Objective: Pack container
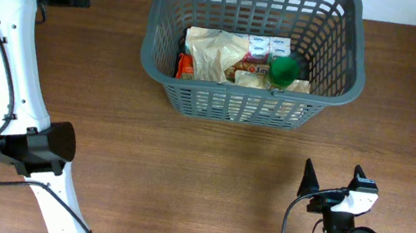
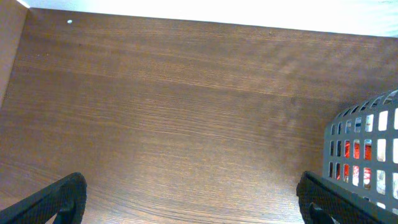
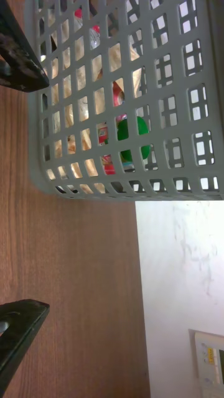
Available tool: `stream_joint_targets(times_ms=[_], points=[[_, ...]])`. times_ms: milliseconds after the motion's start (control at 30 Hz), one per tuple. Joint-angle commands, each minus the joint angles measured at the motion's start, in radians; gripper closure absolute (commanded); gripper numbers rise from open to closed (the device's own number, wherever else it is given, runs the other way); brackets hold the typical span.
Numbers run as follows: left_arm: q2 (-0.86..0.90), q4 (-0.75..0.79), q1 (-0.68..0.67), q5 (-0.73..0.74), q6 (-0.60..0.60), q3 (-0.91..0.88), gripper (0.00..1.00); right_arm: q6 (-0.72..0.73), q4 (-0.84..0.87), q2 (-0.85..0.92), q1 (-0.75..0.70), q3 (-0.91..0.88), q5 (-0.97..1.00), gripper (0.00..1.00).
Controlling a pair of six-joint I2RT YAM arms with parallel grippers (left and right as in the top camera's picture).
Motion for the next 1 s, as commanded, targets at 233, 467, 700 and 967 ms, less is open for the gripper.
stream_joint_targets(times_ms=[233, 467, 700, 967], points=[[-0.438, 0.003, 0.000, -0.011, -0.013, -0.356, 0.01, 0.008, -0.008, -0.008, -0.004, -0.005, -0.005, 0.01], [-0.916, 0.347, 0.000, 0.082, -0.002, -1.044, 0.01, 0.008, -0.008, -0.008, -0.004, -0.005, -0.005, 0.01], [-1.321, 1.085, -0.001, 0.336, -0.084, -1.650, 0.01, 0.008, -0.008, -0.008, -0.004, -0.005, -0.005, 0.01], [-1.842, 1.460, -0.027, 0.339, -0.115, -2.237, 0.01, 0.007, -0.008, -0.008, -0.004, -0.005, -0.005, 0.01]])
